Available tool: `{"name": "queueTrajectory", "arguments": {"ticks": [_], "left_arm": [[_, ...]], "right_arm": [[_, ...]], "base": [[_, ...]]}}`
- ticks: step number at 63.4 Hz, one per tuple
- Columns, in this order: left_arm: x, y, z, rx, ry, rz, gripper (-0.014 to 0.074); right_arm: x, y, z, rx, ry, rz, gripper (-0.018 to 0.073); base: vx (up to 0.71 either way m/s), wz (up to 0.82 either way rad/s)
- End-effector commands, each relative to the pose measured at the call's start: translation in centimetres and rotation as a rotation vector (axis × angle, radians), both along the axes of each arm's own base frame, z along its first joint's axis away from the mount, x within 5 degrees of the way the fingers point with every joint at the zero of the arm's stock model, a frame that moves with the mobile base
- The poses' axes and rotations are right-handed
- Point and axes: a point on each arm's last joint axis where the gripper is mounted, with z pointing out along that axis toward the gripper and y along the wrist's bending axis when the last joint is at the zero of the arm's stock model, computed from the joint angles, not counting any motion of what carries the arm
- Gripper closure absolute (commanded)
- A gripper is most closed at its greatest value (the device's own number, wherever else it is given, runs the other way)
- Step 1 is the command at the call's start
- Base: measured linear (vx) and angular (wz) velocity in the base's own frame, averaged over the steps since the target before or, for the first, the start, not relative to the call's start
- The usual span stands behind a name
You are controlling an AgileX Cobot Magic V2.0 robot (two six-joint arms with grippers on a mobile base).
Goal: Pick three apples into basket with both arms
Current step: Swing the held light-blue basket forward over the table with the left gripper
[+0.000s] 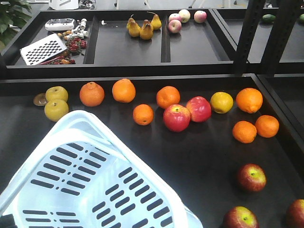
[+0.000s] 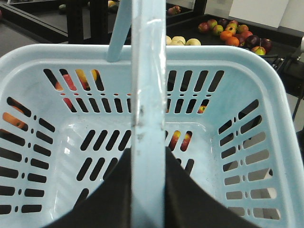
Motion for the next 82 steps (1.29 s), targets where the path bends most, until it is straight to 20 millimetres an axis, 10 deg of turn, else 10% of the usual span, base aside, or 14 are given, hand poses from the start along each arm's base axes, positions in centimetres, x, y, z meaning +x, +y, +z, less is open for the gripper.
{"name": "queueTrajectory", "arguments": {"ticks": [1, 52, 82], "left_arm": [[0.3, 0.1, 1.6, -0.106, -0.034, 0.041, 0.0603], [0.8, 0.0, 2.5, -0.244, -0.011, 0.069, 0.0603], [8.4, -3.1, 6.1, -0.004, -0.042, 0.011, 0.0603]], "right_arm": [[-0.1, 0.1, 0.3, -0.024, -0.075, 0.004, 0.0563], [-0.1, 0.1, 0.3, -0.024, -0.075, 0.004, 0.0563], [-0.1, 0.1, 0.3, -0.024, -0.075, 0.004, 0.0563]], "base": [[0.0, 0.0], [0.0, 0.0], [0.0, 0.0]]}}
